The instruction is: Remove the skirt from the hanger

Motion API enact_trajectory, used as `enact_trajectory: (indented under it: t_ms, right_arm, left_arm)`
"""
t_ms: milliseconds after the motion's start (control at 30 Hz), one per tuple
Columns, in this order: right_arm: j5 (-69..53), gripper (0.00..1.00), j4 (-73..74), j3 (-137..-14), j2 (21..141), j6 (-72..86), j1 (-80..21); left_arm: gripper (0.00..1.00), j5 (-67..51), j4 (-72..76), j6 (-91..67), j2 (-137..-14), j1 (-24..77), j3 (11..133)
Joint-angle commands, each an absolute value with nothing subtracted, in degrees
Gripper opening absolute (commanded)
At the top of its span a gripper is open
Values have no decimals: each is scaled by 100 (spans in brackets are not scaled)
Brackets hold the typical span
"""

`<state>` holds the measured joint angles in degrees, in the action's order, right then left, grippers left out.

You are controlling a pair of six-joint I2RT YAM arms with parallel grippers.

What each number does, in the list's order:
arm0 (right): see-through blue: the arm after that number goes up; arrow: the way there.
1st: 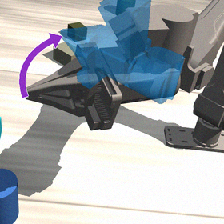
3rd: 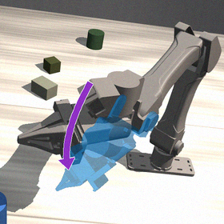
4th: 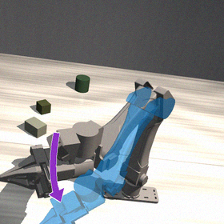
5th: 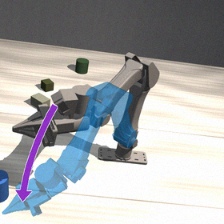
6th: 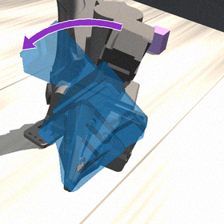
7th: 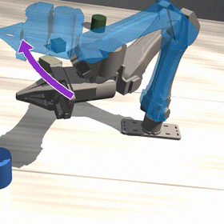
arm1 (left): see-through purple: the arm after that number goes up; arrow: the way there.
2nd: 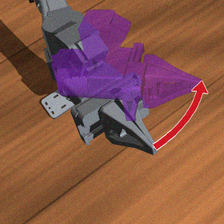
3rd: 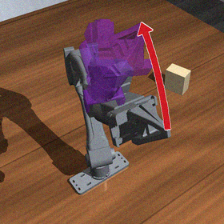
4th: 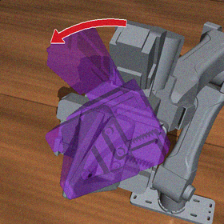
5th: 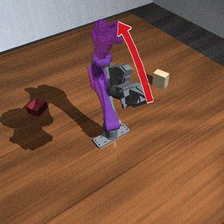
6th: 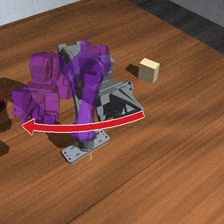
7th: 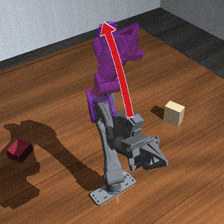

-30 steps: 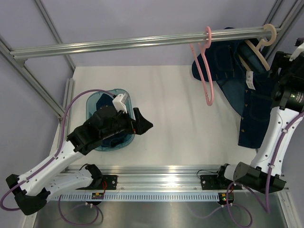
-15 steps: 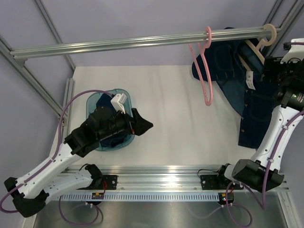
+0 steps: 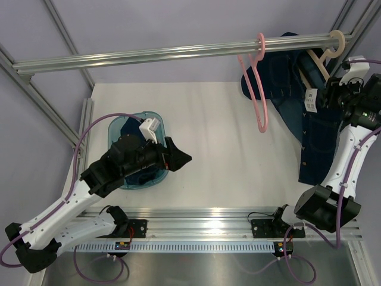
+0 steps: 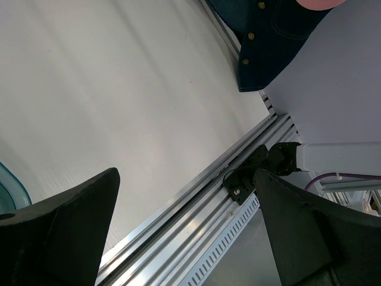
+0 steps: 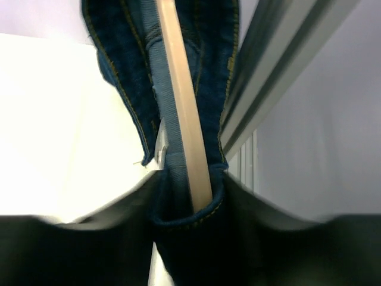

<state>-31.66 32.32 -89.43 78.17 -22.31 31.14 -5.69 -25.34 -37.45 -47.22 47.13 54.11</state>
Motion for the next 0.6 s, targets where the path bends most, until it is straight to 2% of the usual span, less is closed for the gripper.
enact_trajectory:
  t_ms: [0, 100, 133, 200, 567]
  right_arm:
    - [-3691, 40, 2998, -8824, 7630, -2224, 3129]
    - [-3823, 28, 2752, -8614, 7445, -2013, 3120]
    - [-3954, 16, 2673, -8491, 7410, -1934, 3129]
    - [-4174, 0, 2419, -8394, 7296, -1732, 3129]
    - [-4914, 0, 1470, -8675, 7243, -293, 3120]
  left_arm:
    - [99, -817, -2215, -3700, -4702, 4728, 5397]
    - [99, -853, -2215, -3718, -4659, 4729, 5396]
    - [99, -835, -2241, -3718, -4641, 4729, 5414]
    - [99, -826, -2311, -3735, -4597, 4729, 5440]
    - [99, -809, -2637, -3885, -4140, 4720, 5440]
